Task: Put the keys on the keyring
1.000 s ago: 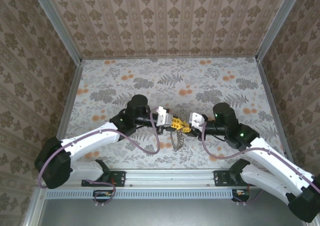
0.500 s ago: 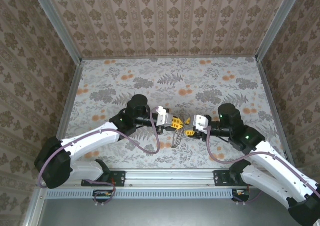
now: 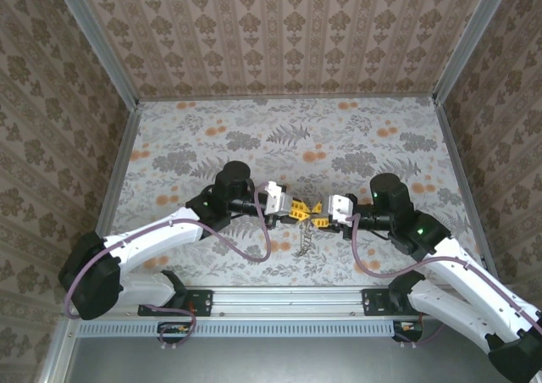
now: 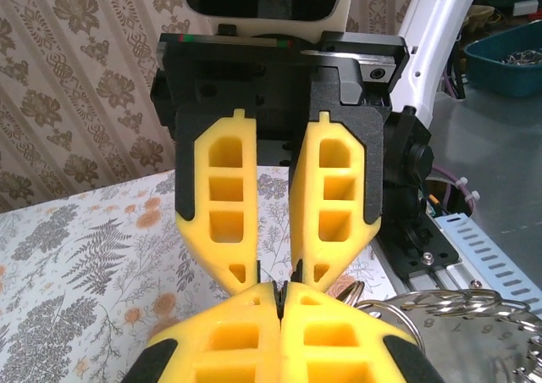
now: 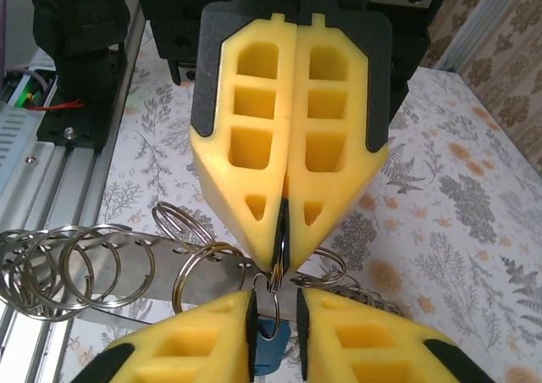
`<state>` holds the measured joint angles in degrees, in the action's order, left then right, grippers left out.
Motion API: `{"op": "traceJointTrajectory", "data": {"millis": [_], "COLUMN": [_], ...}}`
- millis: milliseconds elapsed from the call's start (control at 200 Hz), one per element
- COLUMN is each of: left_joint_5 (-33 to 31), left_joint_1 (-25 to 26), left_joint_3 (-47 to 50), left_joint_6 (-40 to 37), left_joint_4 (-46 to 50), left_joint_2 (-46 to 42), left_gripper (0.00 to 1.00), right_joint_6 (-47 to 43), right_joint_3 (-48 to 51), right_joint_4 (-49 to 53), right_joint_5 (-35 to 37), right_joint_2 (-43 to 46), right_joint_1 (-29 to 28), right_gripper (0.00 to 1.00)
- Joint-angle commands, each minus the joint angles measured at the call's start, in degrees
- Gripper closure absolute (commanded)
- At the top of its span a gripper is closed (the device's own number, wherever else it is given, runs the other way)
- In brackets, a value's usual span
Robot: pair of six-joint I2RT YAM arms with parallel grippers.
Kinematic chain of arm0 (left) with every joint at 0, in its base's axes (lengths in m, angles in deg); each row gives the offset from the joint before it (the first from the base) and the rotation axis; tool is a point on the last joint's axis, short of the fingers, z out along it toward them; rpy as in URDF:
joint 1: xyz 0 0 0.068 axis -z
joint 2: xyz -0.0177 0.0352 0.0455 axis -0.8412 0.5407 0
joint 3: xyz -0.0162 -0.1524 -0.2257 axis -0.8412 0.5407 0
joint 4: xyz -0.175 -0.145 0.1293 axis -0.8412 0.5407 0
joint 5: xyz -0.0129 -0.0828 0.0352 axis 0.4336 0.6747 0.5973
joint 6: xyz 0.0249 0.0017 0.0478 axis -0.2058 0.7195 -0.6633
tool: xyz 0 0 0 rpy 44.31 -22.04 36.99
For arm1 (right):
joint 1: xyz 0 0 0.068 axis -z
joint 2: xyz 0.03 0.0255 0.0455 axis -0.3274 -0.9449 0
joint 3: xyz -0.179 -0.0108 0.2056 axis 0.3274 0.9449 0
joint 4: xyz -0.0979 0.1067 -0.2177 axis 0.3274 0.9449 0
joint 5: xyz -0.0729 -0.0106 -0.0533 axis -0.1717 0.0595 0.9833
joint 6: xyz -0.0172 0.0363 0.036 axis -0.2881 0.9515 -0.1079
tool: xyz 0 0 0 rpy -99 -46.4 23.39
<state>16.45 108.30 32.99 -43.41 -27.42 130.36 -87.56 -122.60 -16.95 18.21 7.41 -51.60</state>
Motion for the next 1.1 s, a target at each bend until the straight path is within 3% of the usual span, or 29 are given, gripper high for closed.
{"op": "traceJointTrajectory", "data": {"millis": [0,110,210,600,790,985,1040,1095], "left_joint_5": [1.8,1.9,1.8,0.8,0.4,-1.6,-2.9,-4.6], "left_joint_1": [0.4,0.5,0.5,0.7,0.8,0.4,0.0,-0.3], "left_joint_3": [0.1,0.0,-0.3,-0.2,-0.1,-1.0,-2.0,-3.5], "left_joint_6": [0.4,0.5,0.5,1.0,1.0,0.6,-1.1,-3.2], "left_joint_4": [-1.4,-1.7,-1.7,-3.4,-4.0,1.1,6.3,12.4], "left_joint_2": [-0.8,-0.8,-0.8,-0.5,-0.2,-1.4,-2.4,-3.4], "left_gripper": [1.0,1.0,1.0,1.0,1.0,1.0,0.93,0.77], "right_joint_6": [-0.3,0.2,2.8,8.0,10.1,8.4,7.1,5.6], "right_joint_3": [-1.9,-2.1,-0.8,2.5,3.2,2.4,0.8,-1.2], "right_joint_4": [1.3,0.8,-3.1,-10.1,-12.7,-10.0,-6.4,-2.0], "right_joint_5": [-2.6,-3.2,-3.6,-3.3,-2.3,-0.6,0.7,2.2], "right_joint_2": [-0.1,-1.0,-1.2,-3.7,-4.0,-3.1,-3.1,-3.6], "right_joint_1": [0.2,0.2,0.2,0.2,0.2,0.2,0.2,0.2], "right_gripper": [0.81,0.83,0.77,0.79,1.0,1.0,1.0,1.0]}}
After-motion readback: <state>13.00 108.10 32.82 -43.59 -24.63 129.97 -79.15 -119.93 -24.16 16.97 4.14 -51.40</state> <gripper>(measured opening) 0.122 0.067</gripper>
